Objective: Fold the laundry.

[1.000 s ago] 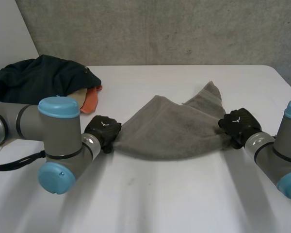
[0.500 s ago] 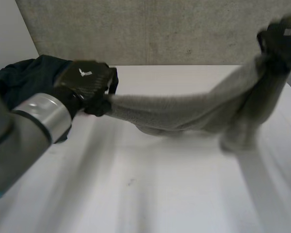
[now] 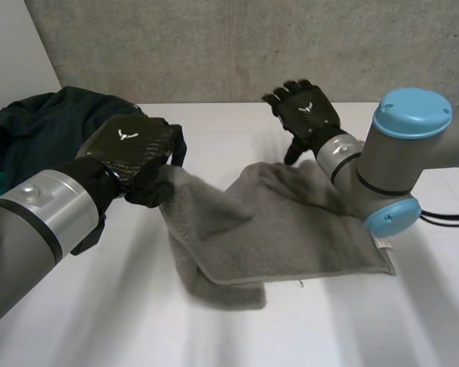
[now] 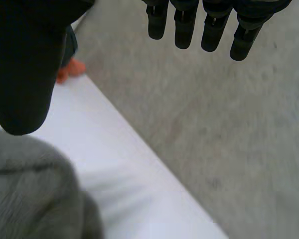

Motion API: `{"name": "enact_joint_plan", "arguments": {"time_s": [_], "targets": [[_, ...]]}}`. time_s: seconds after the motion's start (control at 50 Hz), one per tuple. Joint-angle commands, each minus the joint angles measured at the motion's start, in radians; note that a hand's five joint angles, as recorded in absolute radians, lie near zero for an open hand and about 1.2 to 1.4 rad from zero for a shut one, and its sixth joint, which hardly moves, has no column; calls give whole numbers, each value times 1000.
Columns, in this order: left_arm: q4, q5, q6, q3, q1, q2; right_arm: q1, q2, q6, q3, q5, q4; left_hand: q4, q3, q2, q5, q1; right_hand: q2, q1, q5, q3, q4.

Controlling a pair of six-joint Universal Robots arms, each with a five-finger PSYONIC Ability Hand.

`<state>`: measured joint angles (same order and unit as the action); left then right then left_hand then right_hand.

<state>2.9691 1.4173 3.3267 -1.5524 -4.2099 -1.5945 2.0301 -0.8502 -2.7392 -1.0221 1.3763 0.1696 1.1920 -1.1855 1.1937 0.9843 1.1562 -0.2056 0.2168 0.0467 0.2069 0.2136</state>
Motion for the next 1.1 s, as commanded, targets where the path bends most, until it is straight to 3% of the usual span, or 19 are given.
{"name": "enact_joint_plan", "arguments": {"time_s": [0.02, 0.12, 0.2, 0.4, 0.58, 0.66, 0.68, 0.72, 0.8, 0.86, 0.94, 0.96, 1.04, 1.1], "targets": [[-13, -20, -4, 12, -28, 2, -36, -219, -11, -123, 87, -307, 204, -211, 203, 237, 240, 31, -42, -47, -32, -39], [-27, -24, -13, 37, -30, 54, -65, -300, 42, -301, 52, -493, 204, -211, 203, 237, 240, 31, -42, -47, -32, -39], [-27, -23, -49, 61, -22, 86, -99, -319, 46, -435, 43, -493, 204, -211, 203, 237, 240, 19, -31, -35, -21, -27], [-30, 11, -130, 189, 50, 116, -74, -319, -157, -734, 27, -164, 204, -211, 203, 237, 240, 31, -42, -47, -32, -39], [-76, 63, -150, 293, 99, 114, 5, -268, -292, -786, 102, 68, 204, -211, 203, 237, 240, 31, -42, -47, -32, -39], [-88, 72, -171, 316, 110, 120, 9, -216, -350, -748, 174, 131, 204, -211, 203, 237, 240, -200, 189, 184, 199, 192], [-91, 72, -176, 321, 111, 123, 6, -205, -379, -731, 202, 128, 204, -211, 203, 237, 240, -637, 626, 621, 636, 629], [-91, 75, -176, 319, 110, 128, 1, -205, -410, -727, 227, 116, 204, -211, 203, 237, 240, -1188, 1177, 1173, 1187, 1180], [-97, 92, -168, 290, 79, 142, -34, -303, -395, -739, 274, 108, 204, -211, 203, 237, 240, -1191, 1179, 1175, 1189, 1183], [-97, 89, -142, 244, 1, 137, -120, -466, -271, -740, 221, 91, 204, -211, 203, 237, 240, -1191, 1179, 1175, 1189, 1183], [-91, 48, -52, 158, -105, 128, -241, -584, -110, -716, 34, 1, 204, -211, 203, 237, 240, -1191, 1179, 1175, 1189, 1183], [-90, 19, -11, 122, -145, 111, -279, -602, -56, -690, -65, -66, 204, -211, 203, 237, 240, -1191, 1179, 1175, 1189, 1183], [-88, -62, 103, 60, -199, 16, -339, -587, 65, -597, -227, -278, 204, -211, 203, 237, 240, -1191, 1179, 1175, 1189, 1183], [-91, -92, 167, 55, -194, -65, -363, -535, 136, -532, -237, -389, 204, -211, 203, 237, 240, -1191, 1179, 1175, 1189, 1183]]}}
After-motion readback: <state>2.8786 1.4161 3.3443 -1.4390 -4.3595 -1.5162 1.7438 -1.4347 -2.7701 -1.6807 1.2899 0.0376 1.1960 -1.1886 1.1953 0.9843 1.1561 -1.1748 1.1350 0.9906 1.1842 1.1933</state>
